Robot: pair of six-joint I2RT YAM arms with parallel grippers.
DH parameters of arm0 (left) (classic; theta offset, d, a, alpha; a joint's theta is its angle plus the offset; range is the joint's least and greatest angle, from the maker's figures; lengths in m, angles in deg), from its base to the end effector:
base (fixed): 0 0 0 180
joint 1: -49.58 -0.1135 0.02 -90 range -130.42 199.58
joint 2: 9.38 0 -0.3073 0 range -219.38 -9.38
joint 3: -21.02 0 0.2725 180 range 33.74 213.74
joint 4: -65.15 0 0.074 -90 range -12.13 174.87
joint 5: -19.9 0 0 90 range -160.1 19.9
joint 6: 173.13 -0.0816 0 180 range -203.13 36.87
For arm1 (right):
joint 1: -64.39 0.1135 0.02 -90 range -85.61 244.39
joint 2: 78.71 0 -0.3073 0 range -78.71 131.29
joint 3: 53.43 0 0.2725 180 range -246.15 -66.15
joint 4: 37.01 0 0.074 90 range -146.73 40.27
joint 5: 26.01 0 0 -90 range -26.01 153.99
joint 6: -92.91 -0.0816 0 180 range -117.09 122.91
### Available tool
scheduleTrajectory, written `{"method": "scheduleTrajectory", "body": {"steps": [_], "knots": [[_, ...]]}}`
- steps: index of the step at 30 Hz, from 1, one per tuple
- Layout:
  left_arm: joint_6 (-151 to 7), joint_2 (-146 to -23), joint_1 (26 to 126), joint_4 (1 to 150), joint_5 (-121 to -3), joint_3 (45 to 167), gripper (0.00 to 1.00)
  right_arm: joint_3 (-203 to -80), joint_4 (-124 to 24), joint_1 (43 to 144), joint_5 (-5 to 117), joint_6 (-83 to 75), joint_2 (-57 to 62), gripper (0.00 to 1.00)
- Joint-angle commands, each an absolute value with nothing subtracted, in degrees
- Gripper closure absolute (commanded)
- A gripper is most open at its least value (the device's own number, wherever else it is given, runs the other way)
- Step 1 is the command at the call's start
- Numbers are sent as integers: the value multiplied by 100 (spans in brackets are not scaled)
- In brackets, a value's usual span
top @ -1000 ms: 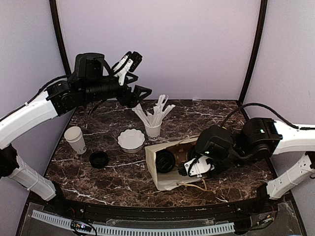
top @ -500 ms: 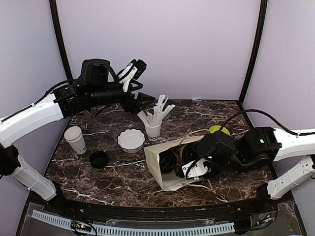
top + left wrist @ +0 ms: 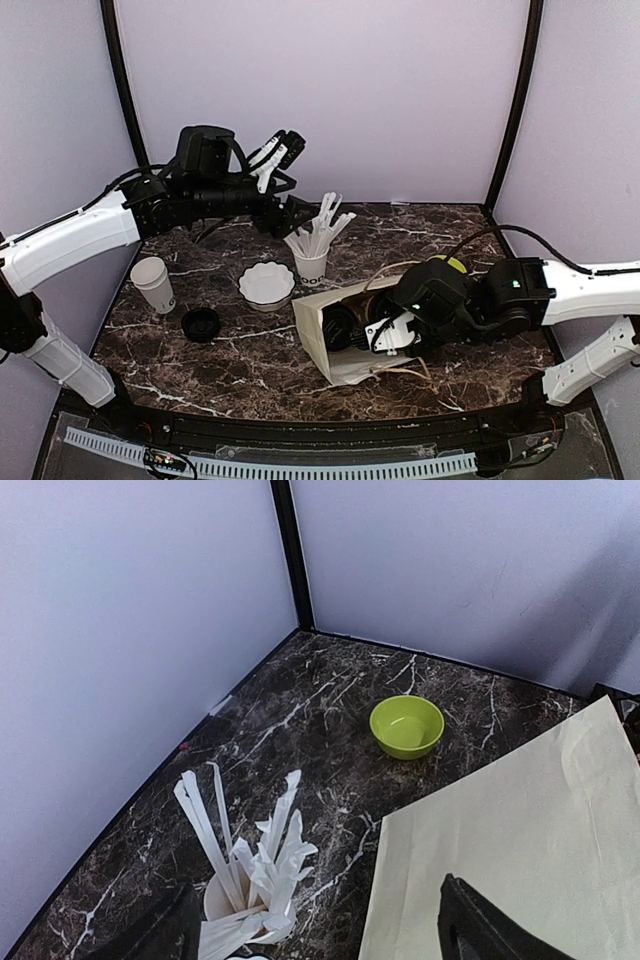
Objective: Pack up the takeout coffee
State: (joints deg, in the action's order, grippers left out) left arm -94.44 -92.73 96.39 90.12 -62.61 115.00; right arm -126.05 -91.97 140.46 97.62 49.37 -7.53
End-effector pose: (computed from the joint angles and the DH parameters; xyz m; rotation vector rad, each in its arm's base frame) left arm 0.2676 -0.3006 0.4306 0.9819 1.5733 -0.5539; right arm 0.1107 0.2586 0.2971 -1.9430 1.3315 -0.4874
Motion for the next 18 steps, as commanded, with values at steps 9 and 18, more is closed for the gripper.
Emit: {"method": "scheduleTrajectory", "body": {"steps": [9, 18], "knots": [[-9440, -9309, 9572, 8895, -6121, 11328, 16, -12328, -8524, 13729, 9479, 5055, -566, 60], [-9462, -9298, 9555, 8895, -6113, 11269, 16, -12164, -8283, 13561, 9414, 5153, -489, 61]]}}
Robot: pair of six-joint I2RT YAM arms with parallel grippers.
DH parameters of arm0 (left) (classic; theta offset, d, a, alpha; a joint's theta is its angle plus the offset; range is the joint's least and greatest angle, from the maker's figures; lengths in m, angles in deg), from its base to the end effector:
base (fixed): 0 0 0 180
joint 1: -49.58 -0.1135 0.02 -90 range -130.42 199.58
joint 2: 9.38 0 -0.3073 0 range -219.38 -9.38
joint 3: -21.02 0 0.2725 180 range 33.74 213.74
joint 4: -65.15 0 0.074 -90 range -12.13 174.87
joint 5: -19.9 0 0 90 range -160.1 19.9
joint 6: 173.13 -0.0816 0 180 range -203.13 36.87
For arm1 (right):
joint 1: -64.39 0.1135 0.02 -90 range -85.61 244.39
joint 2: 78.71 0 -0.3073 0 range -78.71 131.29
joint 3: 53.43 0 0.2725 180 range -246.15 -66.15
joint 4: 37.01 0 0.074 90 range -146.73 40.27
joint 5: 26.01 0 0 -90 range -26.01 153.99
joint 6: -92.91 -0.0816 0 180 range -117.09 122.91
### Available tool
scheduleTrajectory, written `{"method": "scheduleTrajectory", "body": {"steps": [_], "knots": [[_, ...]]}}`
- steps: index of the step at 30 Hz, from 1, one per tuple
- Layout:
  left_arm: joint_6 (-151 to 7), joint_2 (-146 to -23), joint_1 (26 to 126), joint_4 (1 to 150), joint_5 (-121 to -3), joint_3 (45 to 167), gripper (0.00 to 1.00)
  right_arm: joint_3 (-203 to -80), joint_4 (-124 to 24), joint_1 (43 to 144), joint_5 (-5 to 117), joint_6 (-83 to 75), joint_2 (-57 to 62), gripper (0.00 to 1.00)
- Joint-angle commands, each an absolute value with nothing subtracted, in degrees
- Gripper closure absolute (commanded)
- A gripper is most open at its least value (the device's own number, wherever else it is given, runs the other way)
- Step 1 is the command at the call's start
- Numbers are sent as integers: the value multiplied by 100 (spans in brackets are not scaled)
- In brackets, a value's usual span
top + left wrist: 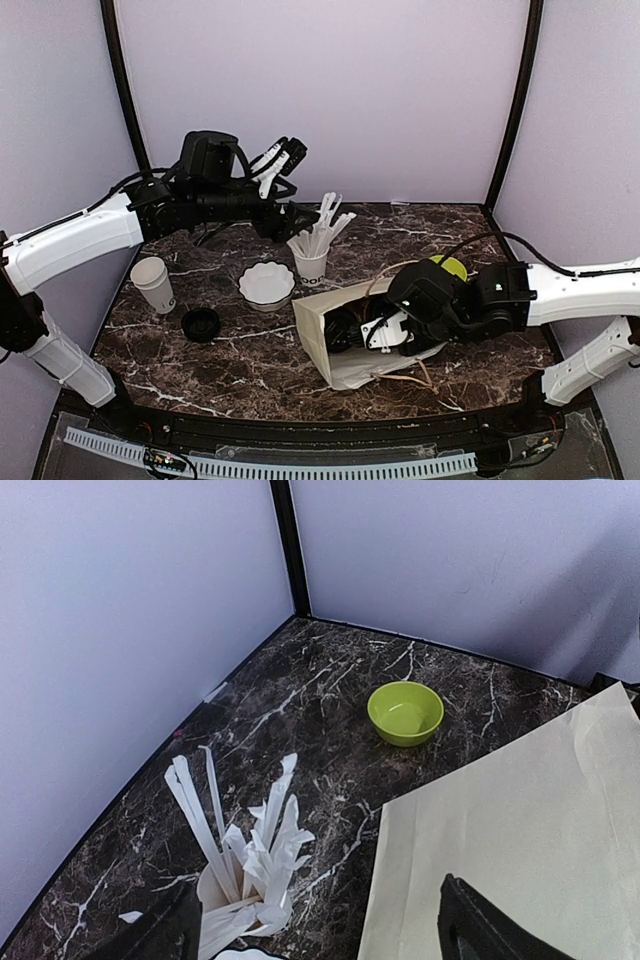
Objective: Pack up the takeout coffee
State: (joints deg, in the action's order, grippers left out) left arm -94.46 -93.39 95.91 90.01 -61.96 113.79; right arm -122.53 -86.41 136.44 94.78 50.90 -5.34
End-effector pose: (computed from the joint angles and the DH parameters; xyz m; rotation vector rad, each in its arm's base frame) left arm 0.2720 -0.3016 0.4177 0.9963 1.6011 -0.5537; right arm 0.1289 0.2622 0.2716 -1.9515 1.3737 -0.4776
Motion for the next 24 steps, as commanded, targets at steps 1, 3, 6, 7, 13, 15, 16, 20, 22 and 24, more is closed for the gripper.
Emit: {"method": "scheduleTrajectory", "body": {"steps": [1, 3, 6, 7, 13, 15, 16, 20, 22, 24], "knots": [[-9471, -9297, 9550, 8895, -6118, 11261, 16, -12160, -8245, 13544, 9410, 5166, -476, 62], [-9474, -9308, 9550, 8899, -6114, 11251, 16, -12165, -8192, 13517, 9382, 5182, -454, 62], [-9476, -9322, 9546, 8899, -6102, 11249, 16, -12139, -8111, 13467, 9347, 5211, -411, 62], [-9478, -9329, 9539, 8901, -6103, 11243, 16, -12135, -8072, 13447, 9330, 5227, -403, 63], [-9491, -9344, 9524, 8903, -6099, 11232, 16, -12044, -7917, 13301, 9229, 5314, -320, 63], [-9491, -9353, 9523, 8903, -6092, 11232, 16, -12009, -7873, 13252, 9192, 5327, -283, 64], [-9487, -9361, 9521, 8899, -6092, 11225, 16, -12008, -7873, 13228, 9163, 5335, -263, 64], [-9499, -9388, 9512, 8903, -6087, 11231, 16, -12011, -7886, 13142, 9083, 5334, -178, 64], [-9493, -9401, 9497, 8904, -6076, 11232, 16, -12054, -7923, 13113, 9031, 5312, -136, 64], [-9491, -9412, 9486, 8908, -6078, 11232, 16, -12163, -8053, 13065, 8922, 5234, -81, 64]]}}
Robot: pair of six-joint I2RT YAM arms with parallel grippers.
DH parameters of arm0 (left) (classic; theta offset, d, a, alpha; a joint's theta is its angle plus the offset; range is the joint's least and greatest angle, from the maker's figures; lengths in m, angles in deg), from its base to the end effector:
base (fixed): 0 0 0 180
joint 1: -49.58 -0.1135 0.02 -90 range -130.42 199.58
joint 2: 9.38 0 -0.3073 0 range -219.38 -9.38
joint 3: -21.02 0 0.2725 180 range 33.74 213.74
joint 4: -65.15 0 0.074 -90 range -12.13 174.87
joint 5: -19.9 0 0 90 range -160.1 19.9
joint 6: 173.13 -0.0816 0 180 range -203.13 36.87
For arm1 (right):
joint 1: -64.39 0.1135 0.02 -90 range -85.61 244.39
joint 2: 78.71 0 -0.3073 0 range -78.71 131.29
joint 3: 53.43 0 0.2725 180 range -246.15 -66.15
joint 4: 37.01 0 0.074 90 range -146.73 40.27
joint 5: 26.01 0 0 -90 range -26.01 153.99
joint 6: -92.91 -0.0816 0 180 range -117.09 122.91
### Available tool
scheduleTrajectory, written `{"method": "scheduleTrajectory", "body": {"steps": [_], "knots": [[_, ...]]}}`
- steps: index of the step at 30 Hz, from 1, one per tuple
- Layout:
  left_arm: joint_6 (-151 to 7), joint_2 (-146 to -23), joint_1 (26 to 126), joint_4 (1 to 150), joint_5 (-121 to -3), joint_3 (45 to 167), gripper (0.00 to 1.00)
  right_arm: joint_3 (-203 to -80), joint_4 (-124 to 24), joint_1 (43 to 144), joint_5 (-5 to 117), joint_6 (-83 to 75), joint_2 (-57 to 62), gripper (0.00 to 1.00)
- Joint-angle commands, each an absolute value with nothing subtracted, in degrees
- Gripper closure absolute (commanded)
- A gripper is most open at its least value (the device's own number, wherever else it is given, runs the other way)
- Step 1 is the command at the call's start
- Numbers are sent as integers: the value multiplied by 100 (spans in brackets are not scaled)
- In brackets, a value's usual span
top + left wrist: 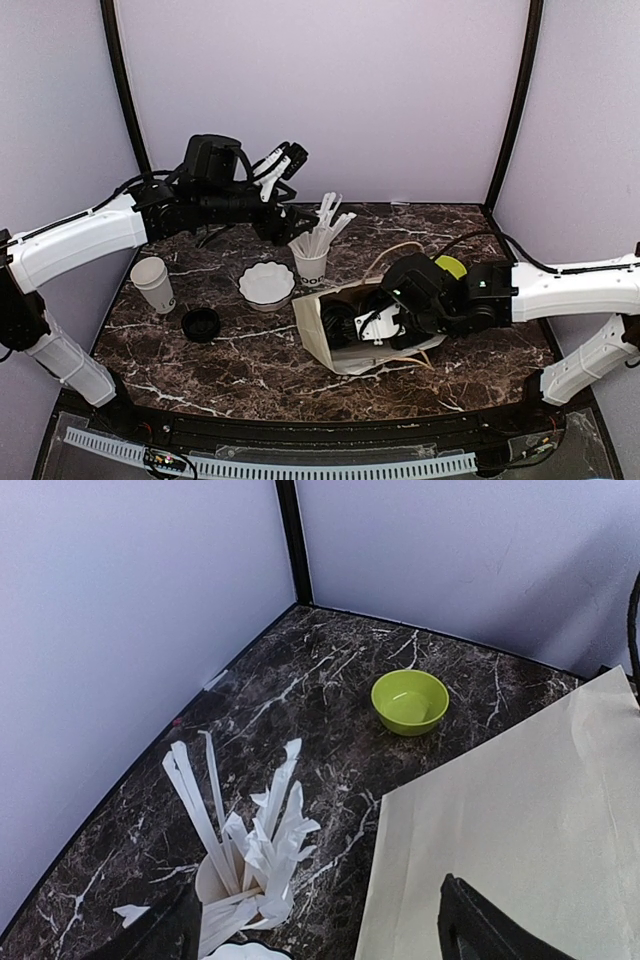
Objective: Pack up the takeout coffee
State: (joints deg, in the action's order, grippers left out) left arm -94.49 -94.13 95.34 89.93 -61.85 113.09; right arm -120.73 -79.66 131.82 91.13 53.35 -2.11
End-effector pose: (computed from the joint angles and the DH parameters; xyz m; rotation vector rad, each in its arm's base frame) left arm 0.2775 -0.3017 0.4078 0.9999 1.6261 -0.5450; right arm 0.1526 0.2702 0.2529 -1.9404 1.4006 -0.4478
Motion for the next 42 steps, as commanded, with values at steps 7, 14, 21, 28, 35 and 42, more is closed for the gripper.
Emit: {"method": "scheduleTrajectory", "body": {"steps": [7, 14, 21, 28, 35, 42], "knots": [[-9474, -9388, 9391, 8926, -6095, 11216, 16, -13014, -8998, 12743, 8169, 4929, 439, 63], [-9503, -9315, 9340, 8920, -6191, 11131, 16, -14001, -9848, 12195, 7337, 4757, 1245, 63], [-9513, -9239, 9297, 8921, -6253, 11064, 16, -15092, -10835, 11727, 6476, 4734, 2066, 65], [-9507, -9107, 9198, 8841, -6365, 11019, 16, -15712, -11819, 11406, 5415, 4965, 2596, 67], [-9468, -9053, 9134, 8796, -6367, 10972, 16, -15732, -11740, 11330, 5371, 4909, 2936, 67], [-9480, -9050, 9105, 8805, -6349, 10959, 16, -15439, -11161, 11049, 5719, 4681, 3460, 67]]}}
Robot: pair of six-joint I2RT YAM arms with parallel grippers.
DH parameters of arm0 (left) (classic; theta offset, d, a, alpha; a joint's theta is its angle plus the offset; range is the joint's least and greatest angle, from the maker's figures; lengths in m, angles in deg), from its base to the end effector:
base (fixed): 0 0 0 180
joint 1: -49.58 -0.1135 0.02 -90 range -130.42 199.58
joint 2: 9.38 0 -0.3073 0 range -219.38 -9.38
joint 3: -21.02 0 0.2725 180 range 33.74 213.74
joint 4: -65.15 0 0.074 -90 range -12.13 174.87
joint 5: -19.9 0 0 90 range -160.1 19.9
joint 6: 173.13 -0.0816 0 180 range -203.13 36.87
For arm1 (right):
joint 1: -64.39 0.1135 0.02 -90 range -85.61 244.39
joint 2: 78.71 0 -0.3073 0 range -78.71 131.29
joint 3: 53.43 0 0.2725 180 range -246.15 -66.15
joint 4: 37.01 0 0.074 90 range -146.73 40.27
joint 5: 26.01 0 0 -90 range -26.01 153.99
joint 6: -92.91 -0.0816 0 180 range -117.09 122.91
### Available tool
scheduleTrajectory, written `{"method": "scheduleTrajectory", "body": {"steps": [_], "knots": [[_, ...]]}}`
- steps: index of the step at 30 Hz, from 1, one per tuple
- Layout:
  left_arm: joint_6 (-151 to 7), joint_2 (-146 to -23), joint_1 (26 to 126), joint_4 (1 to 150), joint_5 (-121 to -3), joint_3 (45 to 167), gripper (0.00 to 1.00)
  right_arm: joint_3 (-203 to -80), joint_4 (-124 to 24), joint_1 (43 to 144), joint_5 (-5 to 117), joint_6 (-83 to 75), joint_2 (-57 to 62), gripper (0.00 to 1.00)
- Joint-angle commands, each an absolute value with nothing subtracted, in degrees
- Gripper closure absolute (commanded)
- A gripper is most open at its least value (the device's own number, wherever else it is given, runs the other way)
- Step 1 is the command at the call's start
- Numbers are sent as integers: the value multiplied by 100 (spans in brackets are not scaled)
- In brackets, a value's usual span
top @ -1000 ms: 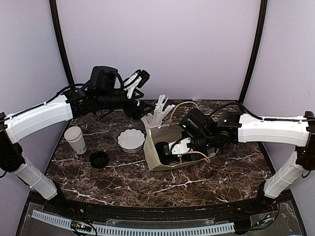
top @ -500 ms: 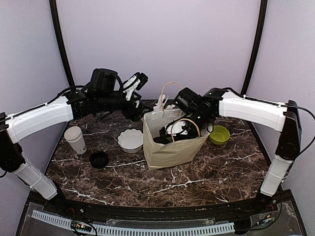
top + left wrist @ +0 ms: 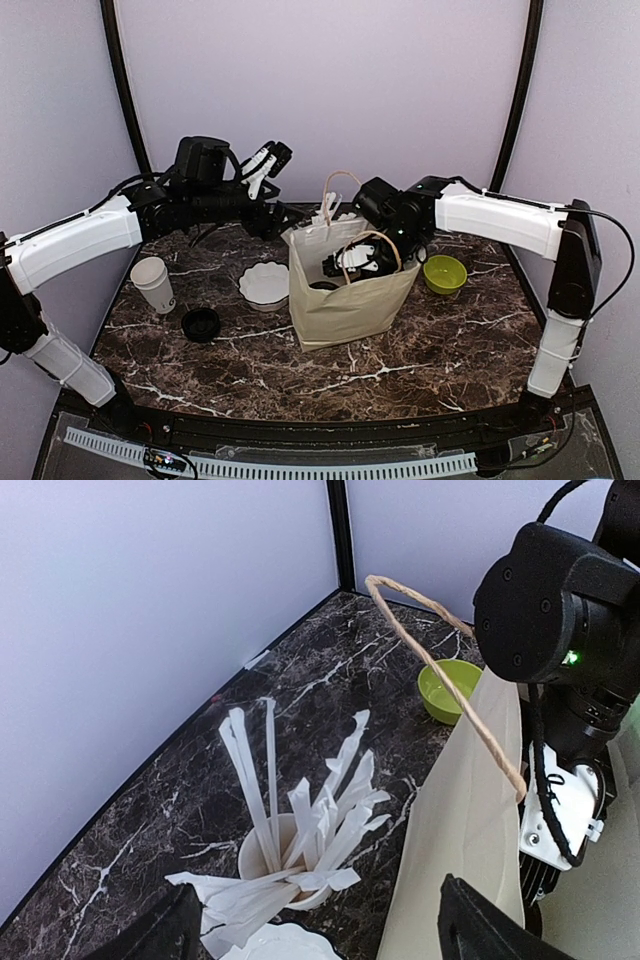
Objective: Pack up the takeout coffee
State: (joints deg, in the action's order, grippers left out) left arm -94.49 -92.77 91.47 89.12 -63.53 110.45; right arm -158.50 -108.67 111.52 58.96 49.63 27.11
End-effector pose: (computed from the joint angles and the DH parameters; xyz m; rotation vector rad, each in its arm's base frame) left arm 0.2939 -0.2761 0.3997 0.9260 1.6695 -0.4710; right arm 0.2827 0.3150 0.2576 -2.0821 1.9203 0.1260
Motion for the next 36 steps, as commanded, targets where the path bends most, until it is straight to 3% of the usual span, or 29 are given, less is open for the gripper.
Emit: {"method": "scheduleTrajectory", "body": {"steps": [1, 10, 17, 22, 36], "knots": [[-9477, -9055, 9099, 8810, -6350, 10959, 16, -15454, -11119, 11040, 5789, 4582, 3533, 67], [-9469, -8996, 9095, 8803, -6312, 10933, 16, -15973, -11592, 11194, 5972, 3925, 3674, 64], [-9447, -9030, 9080, 8816, -6304, 10946, 15, -16691, -12276, 11377, 5409, 3993, 3377, 23], [-9457, -9016, 9074, 8843, -6338, 10959, 15, -17356, -12666, 11389, 5363, 3985, 3340, 3], [-9515, -8959, 9014, 8875, -6406, 10966, 15, -18180, -13111, 11603, 5420, 3940, 3045, 1]]}}
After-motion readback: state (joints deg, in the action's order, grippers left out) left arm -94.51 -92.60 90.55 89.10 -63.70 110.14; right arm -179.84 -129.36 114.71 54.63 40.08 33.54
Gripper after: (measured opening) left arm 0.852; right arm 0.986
